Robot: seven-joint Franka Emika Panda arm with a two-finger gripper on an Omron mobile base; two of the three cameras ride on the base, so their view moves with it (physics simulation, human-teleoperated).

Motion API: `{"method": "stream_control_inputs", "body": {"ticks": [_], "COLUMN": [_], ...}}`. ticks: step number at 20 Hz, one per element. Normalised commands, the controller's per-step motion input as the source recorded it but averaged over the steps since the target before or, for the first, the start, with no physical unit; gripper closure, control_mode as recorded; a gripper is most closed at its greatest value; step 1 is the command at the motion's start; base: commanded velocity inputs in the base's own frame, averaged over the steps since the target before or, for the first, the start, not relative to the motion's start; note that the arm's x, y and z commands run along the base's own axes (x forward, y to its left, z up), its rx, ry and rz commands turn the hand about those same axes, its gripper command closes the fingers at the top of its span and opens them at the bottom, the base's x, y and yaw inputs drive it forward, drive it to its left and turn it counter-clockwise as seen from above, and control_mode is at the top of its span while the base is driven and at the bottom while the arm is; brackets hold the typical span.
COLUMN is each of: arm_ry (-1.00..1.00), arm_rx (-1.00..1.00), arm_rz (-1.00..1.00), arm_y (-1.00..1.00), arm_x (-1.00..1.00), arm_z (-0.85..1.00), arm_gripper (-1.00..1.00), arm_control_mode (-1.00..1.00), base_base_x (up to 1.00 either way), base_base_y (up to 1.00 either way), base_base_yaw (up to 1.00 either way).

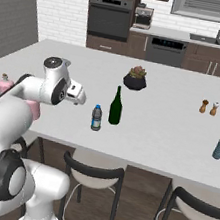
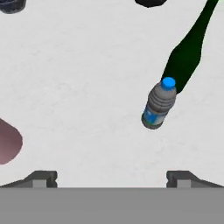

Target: Move the plastic bottles in the middle to the plastics group, and the glass bottles in the middle to the glass group.

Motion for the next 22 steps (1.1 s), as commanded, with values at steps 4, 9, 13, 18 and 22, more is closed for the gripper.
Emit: {"method": "stream_control_inputs", "body": {"ticks": [4, 9, 13, 18, 22], "arm_ry": [0.08, 0.01, 0.00, 0.00, 0.09], "arm_rx": [0.00, 0.05, 0.09, 0.01, -0.01], "arm_rz": [-0.23, -0.18, -0.07, -0.01, 0.00], "arm_y": [-0.88, -0.69, -0.35, -0.01, 0.05], "arm_x": [0.00, 0.00, 0.00, 0.04, 0.19], "arm_z": [0.21, 0.01, -0.02, -0.09, 0.00], "arm_gripper": [-1.00, -1.00, -1.00, -1.00, -1.00], "arm_control_mode": [-1.00, -1.00, -1.00, -1.00, -1.00], "base_base_x": [0.00, 0.00, 0.00, 0.00, 0.00], "base_base_y": [0.00, 0.00, 0.00, 0.00, 0.00], "base_base_yaw": [0.00, 0.00, 0.00, 0.00, 0.00]}}
